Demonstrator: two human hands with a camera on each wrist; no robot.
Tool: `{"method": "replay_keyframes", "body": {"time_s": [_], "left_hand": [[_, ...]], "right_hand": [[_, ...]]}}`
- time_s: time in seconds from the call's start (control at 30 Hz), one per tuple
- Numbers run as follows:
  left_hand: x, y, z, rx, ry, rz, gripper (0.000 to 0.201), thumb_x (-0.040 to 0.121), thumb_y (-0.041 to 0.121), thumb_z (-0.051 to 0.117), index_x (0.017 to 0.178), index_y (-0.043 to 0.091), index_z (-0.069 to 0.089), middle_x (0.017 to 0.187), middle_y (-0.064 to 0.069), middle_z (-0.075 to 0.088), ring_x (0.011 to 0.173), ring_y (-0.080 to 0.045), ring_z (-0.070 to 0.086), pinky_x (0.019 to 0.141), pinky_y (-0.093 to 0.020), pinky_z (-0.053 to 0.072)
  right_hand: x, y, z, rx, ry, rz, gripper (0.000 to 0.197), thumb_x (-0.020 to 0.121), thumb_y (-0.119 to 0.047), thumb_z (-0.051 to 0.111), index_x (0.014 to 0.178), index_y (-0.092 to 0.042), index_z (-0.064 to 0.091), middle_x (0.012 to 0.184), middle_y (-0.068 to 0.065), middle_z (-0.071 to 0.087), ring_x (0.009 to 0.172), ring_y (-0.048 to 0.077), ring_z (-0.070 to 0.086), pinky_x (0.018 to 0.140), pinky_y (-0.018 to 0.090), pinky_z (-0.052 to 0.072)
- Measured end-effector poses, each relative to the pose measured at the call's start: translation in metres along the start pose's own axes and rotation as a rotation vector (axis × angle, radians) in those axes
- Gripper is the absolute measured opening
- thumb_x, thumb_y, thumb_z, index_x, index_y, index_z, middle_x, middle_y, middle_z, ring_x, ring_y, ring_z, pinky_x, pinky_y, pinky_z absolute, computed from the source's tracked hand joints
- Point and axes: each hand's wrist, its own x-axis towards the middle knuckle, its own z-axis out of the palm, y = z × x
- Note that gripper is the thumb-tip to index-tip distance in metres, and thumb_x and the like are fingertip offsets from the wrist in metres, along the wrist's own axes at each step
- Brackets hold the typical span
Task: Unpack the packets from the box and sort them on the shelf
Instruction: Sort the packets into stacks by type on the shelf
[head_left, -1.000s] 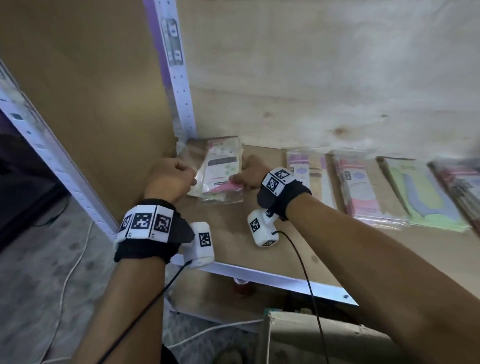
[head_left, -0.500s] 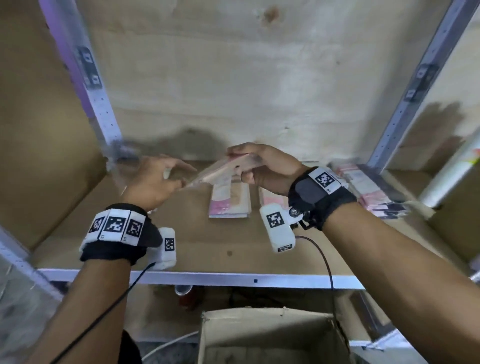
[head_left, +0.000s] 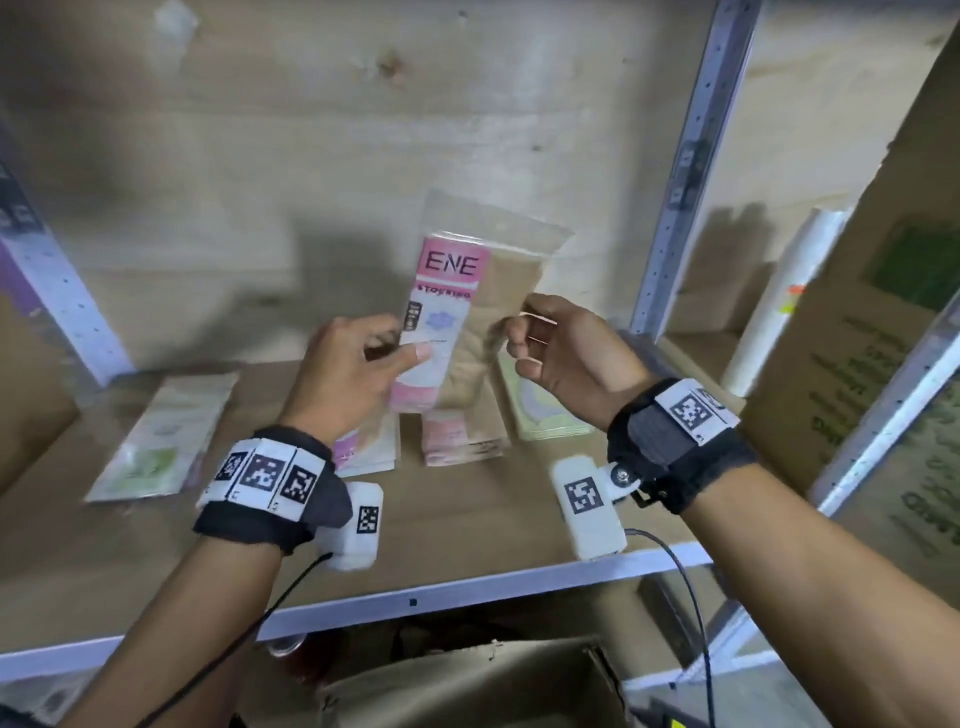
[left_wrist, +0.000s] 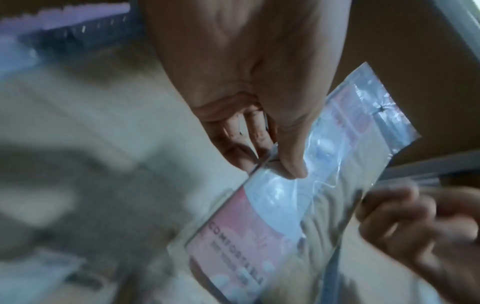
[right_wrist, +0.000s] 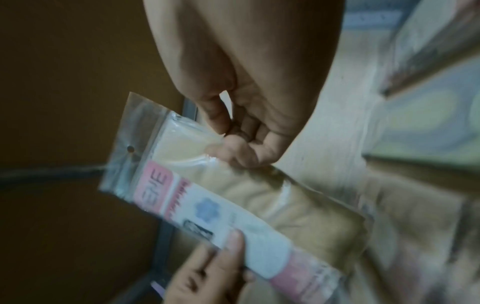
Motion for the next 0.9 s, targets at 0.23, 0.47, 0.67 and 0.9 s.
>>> {"method": "replay_keyframes", "body": {"time_s": [0.23, 0.47, 0.67, 0.9], "left_hand": [[0.003, -0.017, 0.056, -0.394, -0.088, -0.200, 0.021, 0.091, 0.025, 0.075, 0.109, 0.016, 0.077, 0.098, 0.003, 0.080, 0.077, -0.006, 0.068, 0.063, -0.021, 0.050], [0.013, -0.028, 0.072, -0.457, -0.136, -0.415, 0.022, 0.090, 0.022, 0.075, 0.111, 0.014, 0.074, 0.102, 0.001, 0.079, 0.097, -0.020, 0.076, 0.071, -0.022, 0.060], [0.016, -0.037, 0.047, -0.481, 0.282, -0.437, 0.037, 0.087, 0.029, 0.078, 0.116, 0.012, 0.065, 0.106, -0.006, 0.074, 0.088, -0.016, 0.072, 0.073, -0.027, 0.058], [-0.005, -0.049, 0.024, -0.209, 0.114, -0.319, 0.017, 0.088, 0.035, 0.076, 0.081, 0.019, 0.077, 0.067, 0.005, 0.075, 0.058, -0.008, 0.068, 0.054, -0.019, 0.052]], "right_hand": [[-0.011, 0.054, -0.053, -0.719, 0.129, -0.231, 0.035, 0.091, -0.027, 0.067, 0.082, 0.006, 0.059, 0.071, 0.007, 0.051, 0.066, 0.014, 0.047, 0.068, 0.032, 0.034], [-0.007, 0.079, -0.062, -0.492, 0.078, -0.093, 0.014, 0.100, -0.013, 0.055, 0.089, -0.009, 0.062, 0.069, 0.000, 0.065, 0.061, 0.010, 0.058, 0.057, 0.021, 0.044], [-0.017, 0.091, -0.076, -0.568, -0.126, 0.025, 0.025, 0.101, -0.020, 0.056, 0.116, -0.002, 0.063, 0.100, 0.020, 0.065, 0.092, 0.024, 0.055, 0.086, 0.036, 0.041], [-0.033, 0.085, -0.085, -0.674, -0.272, 0.025, 0.029, 0.098, -0.009, 0.057, 0.127, -0.003, 0.063, 0.123, 0.015, 0.069, 0.119, 0.029, 0.063, 0.104, 0.032, 0.048]]}}
